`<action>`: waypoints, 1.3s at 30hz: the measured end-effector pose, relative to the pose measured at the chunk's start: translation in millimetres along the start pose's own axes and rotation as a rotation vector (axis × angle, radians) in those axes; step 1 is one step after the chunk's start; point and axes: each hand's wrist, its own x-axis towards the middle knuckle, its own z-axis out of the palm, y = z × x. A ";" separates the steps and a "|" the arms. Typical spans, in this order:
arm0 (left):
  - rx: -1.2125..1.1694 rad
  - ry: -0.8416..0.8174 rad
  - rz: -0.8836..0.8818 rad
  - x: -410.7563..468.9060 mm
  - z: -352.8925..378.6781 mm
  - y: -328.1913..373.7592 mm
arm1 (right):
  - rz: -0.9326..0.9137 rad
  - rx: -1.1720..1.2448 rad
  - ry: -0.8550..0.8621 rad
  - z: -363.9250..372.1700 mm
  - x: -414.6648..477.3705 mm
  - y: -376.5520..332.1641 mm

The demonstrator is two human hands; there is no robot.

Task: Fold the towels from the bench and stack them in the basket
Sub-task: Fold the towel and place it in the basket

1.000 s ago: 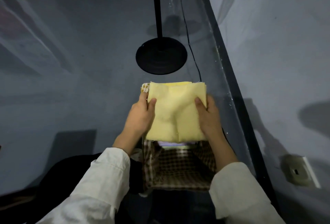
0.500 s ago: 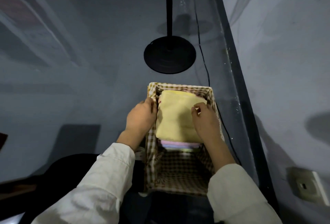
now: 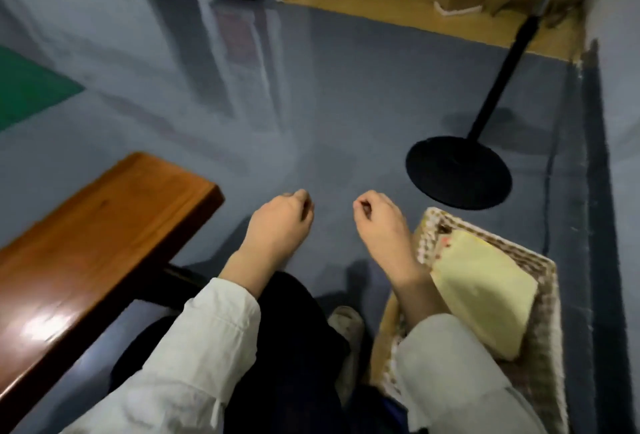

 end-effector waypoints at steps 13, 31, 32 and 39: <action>0.149 0.303 -0.625 -204.1 -135.2 -238.6 | -0.652 0.066 -0.486 177.8 -65.9 -263.1; 0.120 0.460 -1.371 -510.6 -151.3 -320.8 | -1.062 0.112 -1.021 312.3 -315.8 -417.4; 0.110 0.469 -1.386 -521.2 -152.4 -325.9 | -1.073 0.108 -1.043 319.1 -325.2 -422.3; 0.064 0.521 -1.469 -578.1 -152.6 -358.5 | -1.109 0.076 -1.081 356.1 -382.1 -454.1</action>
